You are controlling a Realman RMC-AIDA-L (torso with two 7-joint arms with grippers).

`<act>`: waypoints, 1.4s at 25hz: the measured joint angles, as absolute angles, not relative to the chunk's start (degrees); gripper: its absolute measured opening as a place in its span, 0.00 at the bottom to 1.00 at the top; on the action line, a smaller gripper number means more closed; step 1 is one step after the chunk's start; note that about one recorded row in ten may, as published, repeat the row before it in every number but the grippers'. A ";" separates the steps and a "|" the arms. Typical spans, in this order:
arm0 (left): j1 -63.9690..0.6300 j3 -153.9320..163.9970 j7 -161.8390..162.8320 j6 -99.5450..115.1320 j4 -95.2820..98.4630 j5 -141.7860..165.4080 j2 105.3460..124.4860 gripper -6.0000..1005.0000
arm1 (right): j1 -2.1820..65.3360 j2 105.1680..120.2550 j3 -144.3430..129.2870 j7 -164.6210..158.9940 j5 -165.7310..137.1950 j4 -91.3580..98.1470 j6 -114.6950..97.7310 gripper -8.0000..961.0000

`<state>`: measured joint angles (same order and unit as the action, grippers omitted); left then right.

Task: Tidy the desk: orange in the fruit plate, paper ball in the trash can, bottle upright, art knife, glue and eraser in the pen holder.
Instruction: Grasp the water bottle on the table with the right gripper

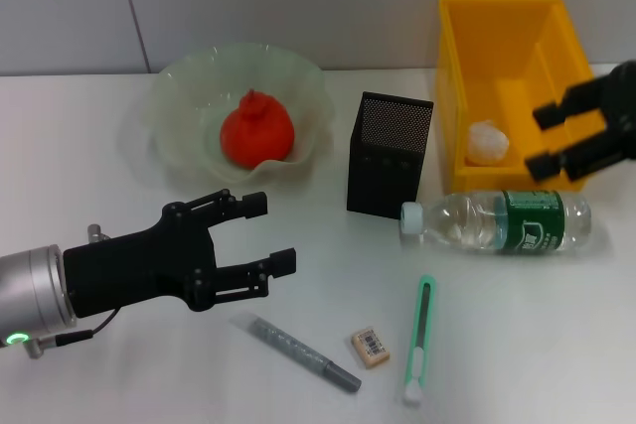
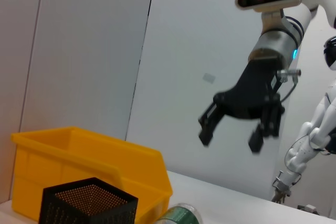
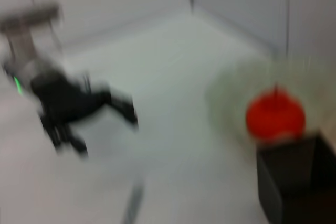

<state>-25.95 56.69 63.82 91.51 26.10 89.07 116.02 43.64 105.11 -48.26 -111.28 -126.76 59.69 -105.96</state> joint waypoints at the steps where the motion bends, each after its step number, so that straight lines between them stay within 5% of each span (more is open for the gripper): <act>1: -25.96 56.69 63.84 91.37 26.10 89.04 116.04 0.80 | 44.51 105.53 -49.56 -111.74 -129.28 60.34 -106.08 0.85; 9: -26.05 56.69 64.46 90.20 26.10 89.02 116.10 0.80 | 50.28 112.84 -55.63 -111.82 -152.61 65.89 -103.12 0.85; 13: -26.14 56.69 64.51 90.05 26.10 88.94 116.10 0.80 | 50.98 115.05 -59.47 -111.25 -157.51 65.33 -100.03 0.85; 20: -26.19 56.69 64.52 90.05 26.10 88.77 116.17 0.79 | 50.45 117.58 -64.11 -111.17 -162.20 64.47 -95.13 0.85; 35: -26.19 56.65 64.59 89.68 26.10 88.75 116.41 0.79 | 49.15 118.87 -68.77 -110.64 -164.28 60.97 -86.92 0.85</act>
<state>-26.19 56.65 64.58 89.68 26.10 88.75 116.41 49.15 118.87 -68.77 -110.64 -164.27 60.97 -86.92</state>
